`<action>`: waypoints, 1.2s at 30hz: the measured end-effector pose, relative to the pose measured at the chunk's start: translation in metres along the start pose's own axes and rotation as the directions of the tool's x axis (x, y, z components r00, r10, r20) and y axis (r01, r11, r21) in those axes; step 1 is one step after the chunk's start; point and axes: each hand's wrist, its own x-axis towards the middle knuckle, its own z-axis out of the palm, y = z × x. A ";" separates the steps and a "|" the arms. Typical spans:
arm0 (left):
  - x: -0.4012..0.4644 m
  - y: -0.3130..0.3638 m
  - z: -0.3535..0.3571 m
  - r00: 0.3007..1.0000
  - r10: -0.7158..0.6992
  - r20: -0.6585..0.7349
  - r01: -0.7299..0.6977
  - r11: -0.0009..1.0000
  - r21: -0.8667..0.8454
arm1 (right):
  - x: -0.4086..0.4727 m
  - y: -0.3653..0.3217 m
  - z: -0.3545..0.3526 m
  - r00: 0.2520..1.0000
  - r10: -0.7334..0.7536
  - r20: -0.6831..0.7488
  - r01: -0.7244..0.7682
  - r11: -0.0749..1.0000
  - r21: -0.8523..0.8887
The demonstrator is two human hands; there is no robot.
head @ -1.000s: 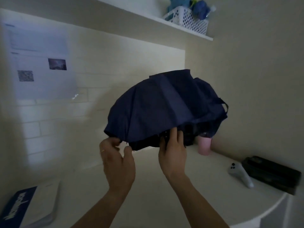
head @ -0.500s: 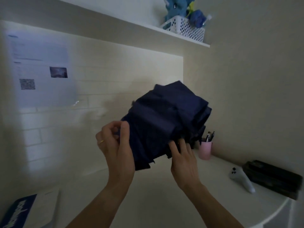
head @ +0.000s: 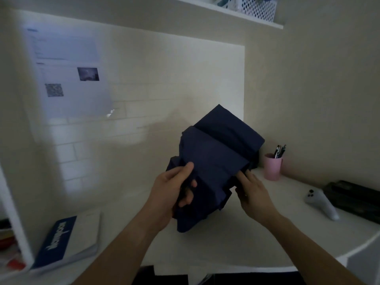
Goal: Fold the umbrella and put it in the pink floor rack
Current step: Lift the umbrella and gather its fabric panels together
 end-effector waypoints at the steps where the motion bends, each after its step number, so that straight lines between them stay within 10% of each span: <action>1: -0.001 -0.005 -0.002 1.000 0.011 0.027 -0.012 0.999 0.040 | -0.001 0.006 0.003 1.000 0.012 0.028 -0.014 0.998 0.069; 17: -0.001 -0.102 -0.036 0.961 -0.272 0.044 0.255 0.941 0.224 | -0.042 0.040 0.060 0.883 0.210 0.419 -0.279 0.954 0.110; 24: 0.002 -0.109 -0.038 0.944 -0.329 0.021 0.315 0.919 0.236 | -0.012 -0.026 0.021 0.975 0.213 -0.056 -0.206 0.972 0.115; 29: 0.006 -0.101 -0.037 0.964 -0.266 0.026 0.259 0.954 0.150 | 0.009 -0.088 0.031 0.867 0.080 0.492 0.050 0.968 -0.244; 32: 0.008 -0.097 -0.037 0.971 -0.238 -0.009 0.237 0.966 0.102 | 0.026 -0.099 0.051 0.934 0.076 0.348 0.006 0.973 -0.229; 36: 0.012 -0.128 -0.044 0.867 -0.263 -0.424 0.357 0.920 0.161 | 0.055 -0.088 0.042 0.962 0.253 0.100 -0.263 0.958 0.114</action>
